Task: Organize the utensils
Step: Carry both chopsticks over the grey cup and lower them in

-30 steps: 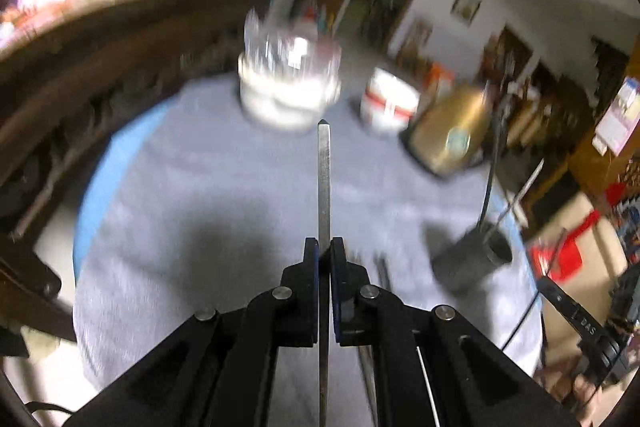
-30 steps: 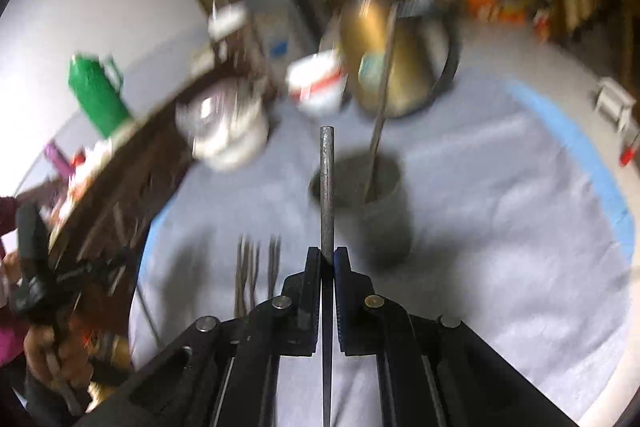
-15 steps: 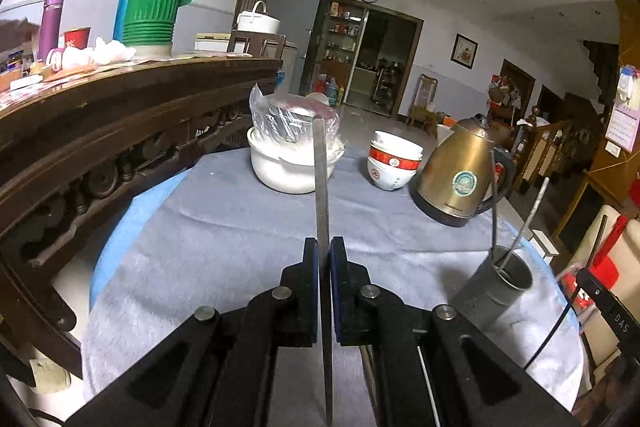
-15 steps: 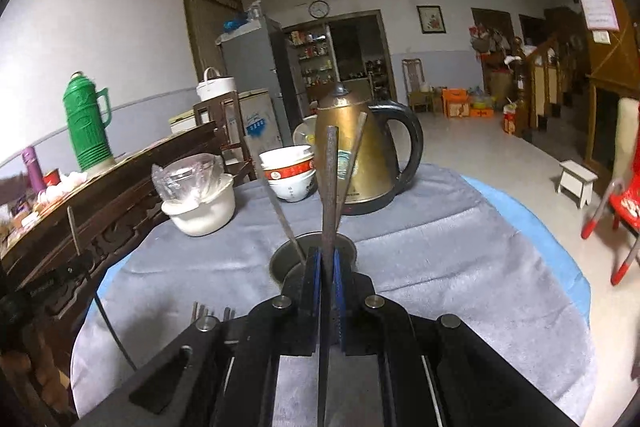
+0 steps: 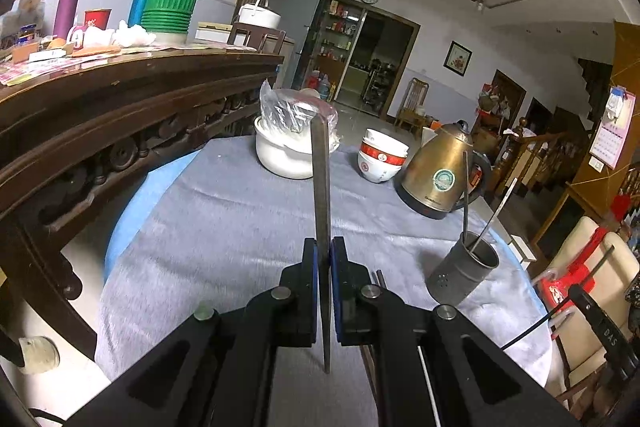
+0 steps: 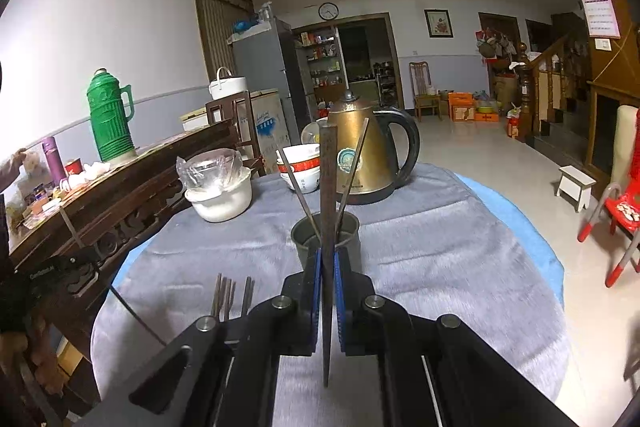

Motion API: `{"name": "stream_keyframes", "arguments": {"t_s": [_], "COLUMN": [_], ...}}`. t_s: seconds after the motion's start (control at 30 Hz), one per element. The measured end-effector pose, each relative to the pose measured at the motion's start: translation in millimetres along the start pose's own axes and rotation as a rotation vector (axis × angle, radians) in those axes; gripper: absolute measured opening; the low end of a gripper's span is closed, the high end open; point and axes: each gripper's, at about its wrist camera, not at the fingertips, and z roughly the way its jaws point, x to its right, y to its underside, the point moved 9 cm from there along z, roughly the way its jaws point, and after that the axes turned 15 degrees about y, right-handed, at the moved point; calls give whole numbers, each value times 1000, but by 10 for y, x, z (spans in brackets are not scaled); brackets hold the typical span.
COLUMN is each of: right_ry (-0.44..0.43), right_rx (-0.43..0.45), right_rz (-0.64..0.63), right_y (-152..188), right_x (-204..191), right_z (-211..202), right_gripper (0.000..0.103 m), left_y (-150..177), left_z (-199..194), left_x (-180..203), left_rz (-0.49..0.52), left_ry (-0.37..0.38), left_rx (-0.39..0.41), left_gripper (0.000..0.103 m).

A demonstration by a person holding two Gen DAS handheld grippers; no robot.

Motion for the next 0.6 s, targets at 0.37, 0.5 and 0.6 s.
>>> {"name": "stream_keyframes", "arguments": {"t_s": [0.37,0.5,0.6], "right_ry": [-11,-21,-27], "right_rx": [32,87,141], "right_rz": [20,36,56], "right_y": [-167,-400,-625], "right_x": [52,75,103], "right_z": [-62,-142,-210], "right_gripper": [7,7,7], "left_y": [-170,-342,-508], "left_z": [-94,-114,-61], "left_x": [224,376,585], "left_rz": [-1,-19,-14], "left_ry": [57,108,161], "left_rx": [40,64,81], "left_gripper": [6,6,6]}}
